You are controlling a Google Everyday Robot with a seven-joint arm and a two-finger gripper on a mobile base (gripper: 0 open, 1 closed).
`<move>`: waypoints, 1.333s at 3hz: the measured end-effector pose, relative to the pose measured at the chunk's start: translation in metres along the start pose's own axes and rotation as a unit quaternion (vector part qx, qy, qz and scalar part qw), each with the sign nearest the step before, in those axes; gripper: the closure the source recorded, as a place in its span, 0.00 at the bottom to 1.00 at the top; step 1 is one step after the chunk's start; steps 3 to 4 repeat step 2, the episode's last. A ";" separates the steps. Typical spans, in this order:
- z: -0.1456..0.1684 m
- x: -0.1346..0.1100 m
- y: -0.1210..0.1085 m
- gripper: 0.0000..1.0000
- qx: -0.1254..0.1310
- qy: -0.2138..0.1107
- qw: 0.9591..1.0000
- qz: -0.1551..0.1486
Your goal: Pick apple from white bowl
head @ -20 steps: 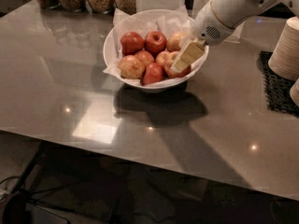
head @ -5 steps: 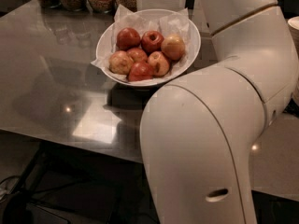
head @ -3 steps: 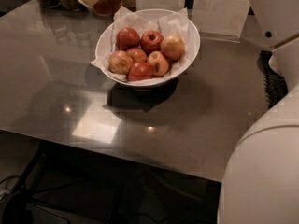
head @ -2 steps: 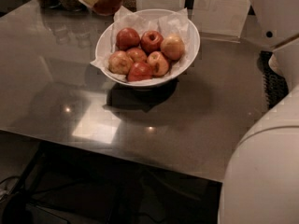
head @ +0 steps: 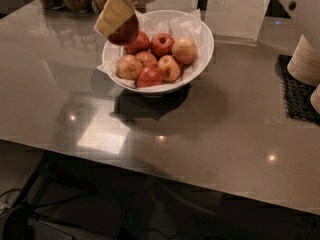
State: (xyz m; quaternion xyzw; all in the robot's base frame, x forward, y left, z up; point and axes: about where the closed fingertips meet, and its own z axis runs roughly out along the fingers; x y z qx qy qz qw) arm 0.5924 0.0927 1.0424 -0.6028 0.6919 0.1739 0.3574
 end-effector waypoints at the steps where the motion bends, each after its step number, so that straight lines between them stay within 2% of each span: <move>1: 0.021 0.026 0.010 1.00 -0.015 0.021 1.000 0.012; 4: 0.021 0.026 0.010 1.00 -0.015 0.021 1.000 0.012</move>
Offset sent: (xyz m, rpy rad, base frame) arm -0.0027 -0.0039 -0.0330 -0.0286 0.0434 -0.0090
